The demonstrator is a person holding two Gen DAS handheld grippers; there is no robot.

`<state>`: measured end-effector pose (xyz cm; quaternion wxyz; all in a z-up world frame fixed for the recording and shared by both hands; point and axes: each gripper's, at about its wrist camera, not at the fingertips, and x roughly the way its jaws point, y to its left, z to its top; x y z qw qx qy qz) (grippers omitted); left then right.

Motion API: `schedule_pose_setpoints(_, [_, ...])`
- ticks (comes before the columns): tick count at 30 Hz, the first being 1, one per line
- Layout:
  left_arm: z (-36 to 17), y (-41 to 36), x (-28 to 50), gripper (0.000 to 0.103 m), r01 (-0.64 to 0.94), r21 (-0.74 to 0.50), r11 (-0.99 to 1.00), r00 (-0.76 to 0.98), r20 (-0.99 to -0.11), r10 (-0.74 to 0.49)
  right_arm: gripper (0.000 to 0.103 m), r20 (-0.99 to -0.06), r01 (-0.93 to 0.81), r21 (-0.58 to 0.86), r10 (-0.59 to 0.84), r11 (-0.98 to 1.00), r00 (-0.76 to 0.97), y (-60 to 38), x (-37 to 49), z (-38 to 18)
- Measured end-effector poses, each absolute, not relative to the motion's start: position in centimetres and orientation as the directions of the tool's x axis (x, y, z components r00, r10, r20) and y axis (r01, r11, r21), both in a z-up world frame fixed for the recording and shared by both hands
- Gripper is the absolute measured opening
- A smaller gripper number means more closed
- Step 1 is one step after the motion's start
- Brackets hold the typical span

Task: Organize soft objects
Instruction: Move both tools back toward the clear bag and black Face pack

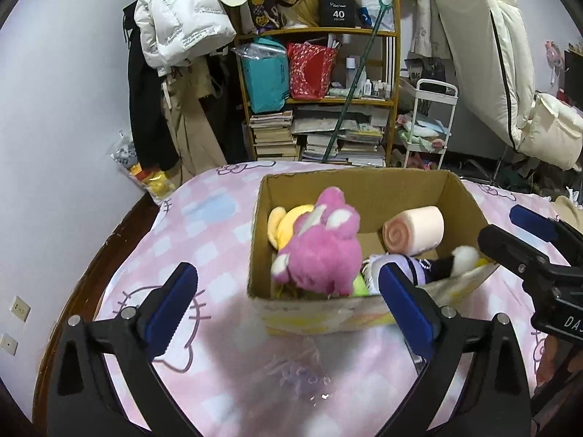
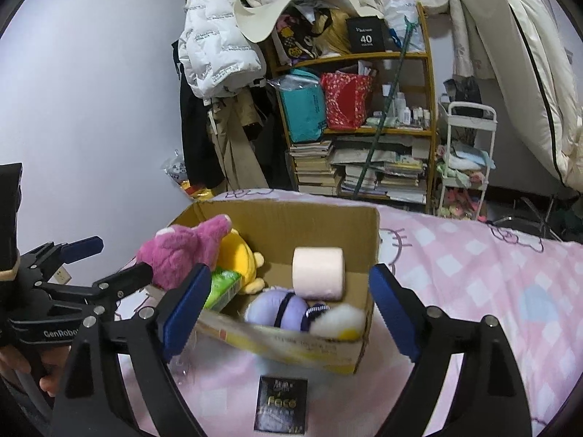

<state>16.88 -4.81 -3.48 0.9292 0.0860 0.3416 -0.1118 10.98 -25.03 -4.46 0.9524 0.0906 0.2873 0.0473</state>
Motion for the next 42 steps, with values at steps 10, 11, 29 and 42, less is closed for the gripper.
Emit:
schedule_pose_setpoints(10, [-2.4,-3.5,14.4,0.098,0.275,0.144,0.95,0.743,-0.66,-0.115,0.093,-0.568,-0.028,0.17,0.121,0.985,0.814,-24.8,9.4,-4.3])
schedule_pose_setpoints(11, [-2.3,-3.4,14.2,0.098,0.276,0.145,0.95,0.74,-0.663,-0.113,0.093,-0.57,-0.03,0.163,0.119,0.986,0.813,-24.4,9.2,-4.3])
schedule_pose_setpoints(29, [-6.3,-1.6,15.6,0.098,0.258,0.09,0.962,0.607,-0.79,-0.089,0.1,-0.639,-0.039,0.109,0.1,0.993,0.763,-22.6,8.0,-7.0])
schedule_pose_setpoints(42, [-11.5,-2.6,18.2,0.098,0.269,0.051,0.962,0.49,-0.867,-0.091,0.1,-0.744,-0.032,0.078,0.079,0.996,0.663,-22.9,10.4,-11.3])
